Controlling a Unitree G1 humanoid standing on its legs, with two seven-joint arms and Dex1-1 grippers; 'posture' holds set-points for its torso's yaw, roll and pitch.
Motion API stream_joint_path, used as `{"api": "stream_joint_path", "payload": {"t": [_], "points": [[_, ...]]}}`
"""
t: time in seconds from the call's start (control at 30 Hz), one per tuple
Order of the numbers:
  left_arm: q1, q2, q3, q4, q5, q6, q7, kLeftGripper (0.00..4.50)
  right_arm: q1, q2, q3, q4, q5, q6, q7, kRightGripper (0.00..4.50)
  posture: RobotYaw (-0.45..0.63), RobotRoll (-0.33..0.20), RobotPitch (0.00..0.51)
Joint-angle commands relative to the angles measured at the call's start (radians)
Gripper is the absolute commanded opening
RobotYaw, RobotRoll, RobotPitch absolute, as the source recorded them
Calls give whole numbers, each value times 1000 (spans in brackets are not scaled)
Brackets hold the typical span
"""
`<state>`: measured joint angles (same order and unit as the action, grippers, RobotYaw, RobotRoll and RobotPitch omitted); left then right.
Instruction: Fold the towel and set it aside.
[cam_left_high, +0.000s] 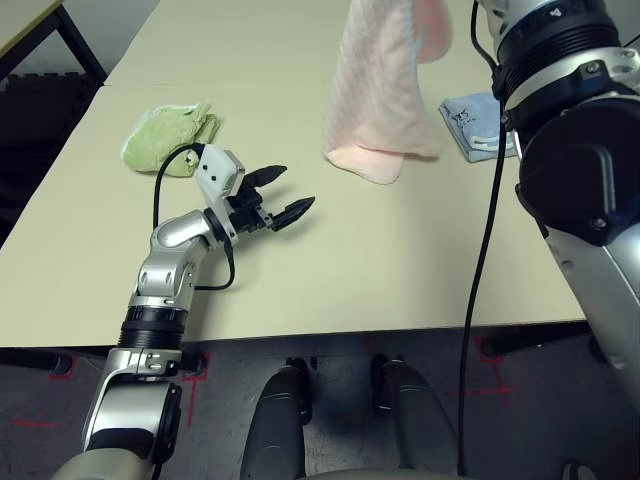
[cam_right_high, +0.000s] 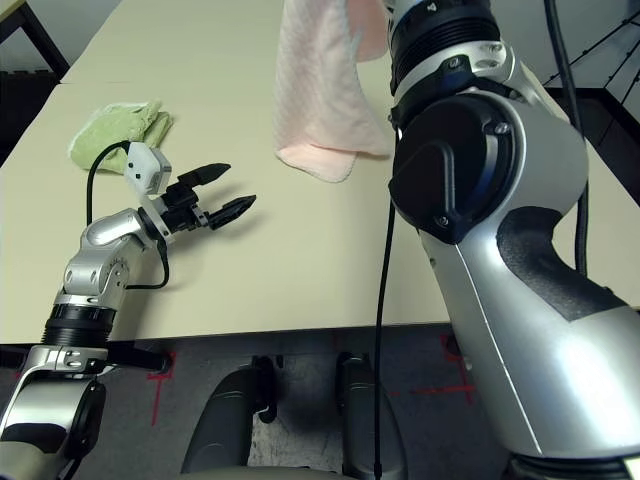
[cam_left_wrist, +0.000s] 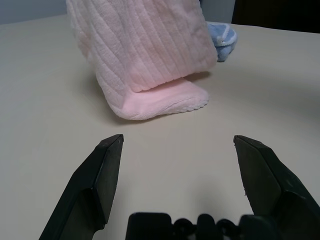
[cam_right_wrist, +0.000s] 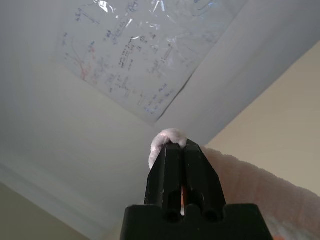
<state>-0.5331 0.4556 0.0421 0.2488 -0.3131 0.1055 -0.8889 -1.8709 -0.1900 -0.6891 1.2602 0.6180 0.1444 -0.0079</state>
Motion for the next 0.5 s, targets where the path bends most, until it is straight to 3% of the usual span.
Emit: {"api": "stream_joint_path", "payload": {"t": [0.03,0.27,0.5], "points": [[20,0,0,-22,-2,9,4,4500,-44,-36,-16,-34,37,4,53,20,-45,0,161],[26,-6,-4,-22,-2,6,9,4500,-89,-73,-51,-99,160,133,296,20,-56,0,164],[5,-16,-5,1,6,-8,15,4500,-154,-65,-49,-100,184,74,287,20,-53,0,161]]}}
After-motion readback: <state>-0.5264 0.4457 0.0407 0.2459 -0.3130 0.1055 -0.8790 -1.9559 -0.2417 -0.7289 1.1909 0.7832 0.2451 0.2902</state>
